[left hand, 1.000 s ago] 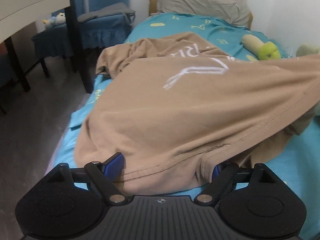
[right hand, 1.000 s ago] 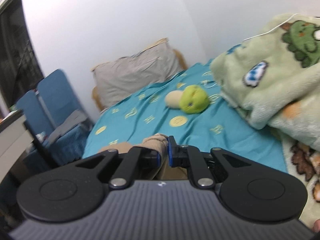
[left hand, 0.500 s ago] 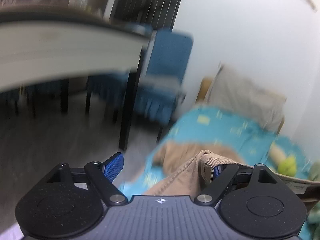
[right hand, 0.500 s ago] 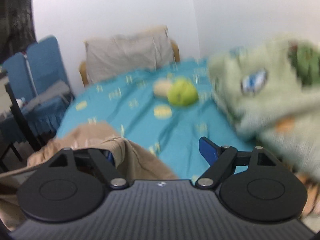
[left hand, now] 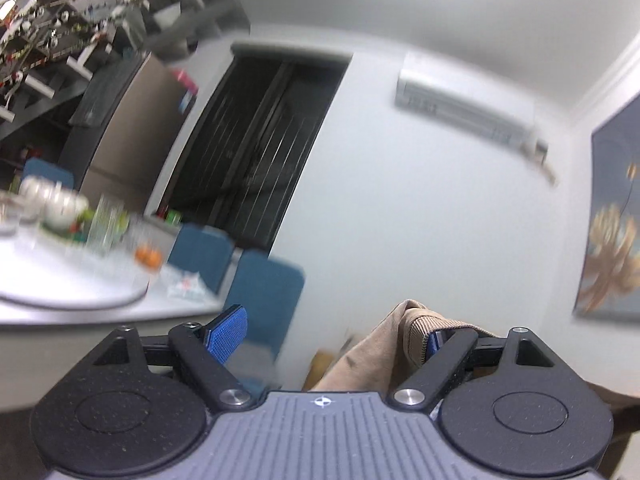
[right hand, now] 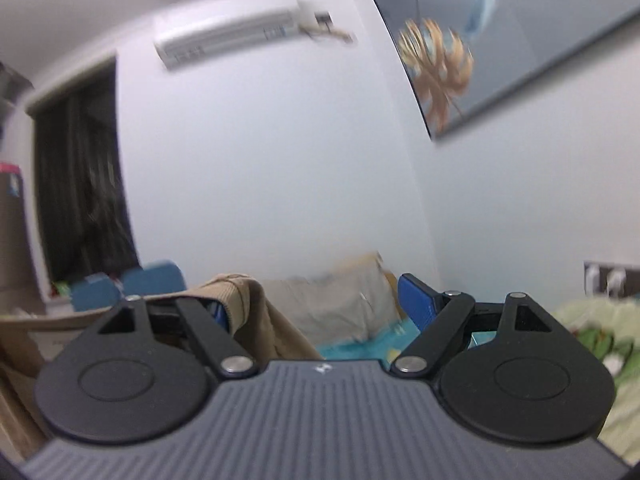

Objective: Fold clothes
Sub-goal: 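Raise the T-shirt high with both grippers to let it hang open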

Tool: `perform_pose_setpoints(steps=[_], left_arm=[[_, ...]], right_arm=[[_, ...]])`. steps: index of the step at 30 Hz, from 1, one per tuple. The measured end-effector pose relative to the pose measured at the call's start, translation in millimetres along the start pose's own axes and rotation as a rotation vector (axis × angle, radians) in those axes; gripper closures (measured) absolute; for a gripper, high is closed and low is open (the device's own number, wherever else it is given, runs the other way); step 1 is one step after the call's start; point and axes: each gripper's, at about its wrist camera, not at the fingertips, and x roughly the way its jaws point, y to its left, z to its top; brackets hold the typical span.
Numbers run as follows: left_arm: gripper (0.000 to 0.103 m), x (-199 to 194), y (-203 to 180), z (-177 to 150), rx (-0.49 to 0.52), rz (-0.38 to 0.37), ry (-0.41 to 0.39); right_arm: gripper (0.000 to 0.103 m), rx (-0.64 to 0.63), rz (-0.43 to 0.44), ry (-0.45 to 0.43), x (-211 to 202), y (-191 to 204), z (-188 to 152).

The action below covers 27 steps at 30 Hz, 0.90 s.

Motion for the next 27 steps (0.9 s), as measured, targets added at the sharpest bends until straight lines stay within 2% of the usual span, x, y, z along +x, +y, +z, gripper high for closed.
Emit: perform_pose_setpoints(steps=[3, 5, 8, 11, 14, 19, 23, 27], left_arm=[[0.015, -18, -19, 44, 0.029, -0.013, -0.076], [0.015, -25, -31, 66, 0.059, -0.03, -0.1], [0.015, -21, -48, 83, 0.061, -0.052, -0.085], [0.015, 17, -52, 77, 0.055, -0.069, -0.028], [0.014, 81, -47, 47, 0.08, -0.065, 0.024], [0.012, 196, -32, -34, 0.068, -0.061, 0.13], [0.012, 291, -27, -119, 0.08, -0.037, 0.223], [0.012, 382, -17, -226, 0.078, -0.02, 0.319]], right_arm=[[0.021, -0.02, 0.041, -0.073, -33, 9, 50], [0.021, -0.049, 0.043, -0.11, -47, 16, 77], [0.021, -0.058, 0.045, -0.134, -48, 17, 105], [0.021, -0.051, 0.039, -0.095, -18, 8, 111], [0.021, -0.064, 0.023, -0.026, 30, -4, 95], [0.02, -0.125, -0.017, 0.065, 126, -22, 35], [0.02, -0.147, -0.055, 0.137, 213, -37, -22], [0.02, -0.171, -0.106, 0.205, 309, -53, -94]])
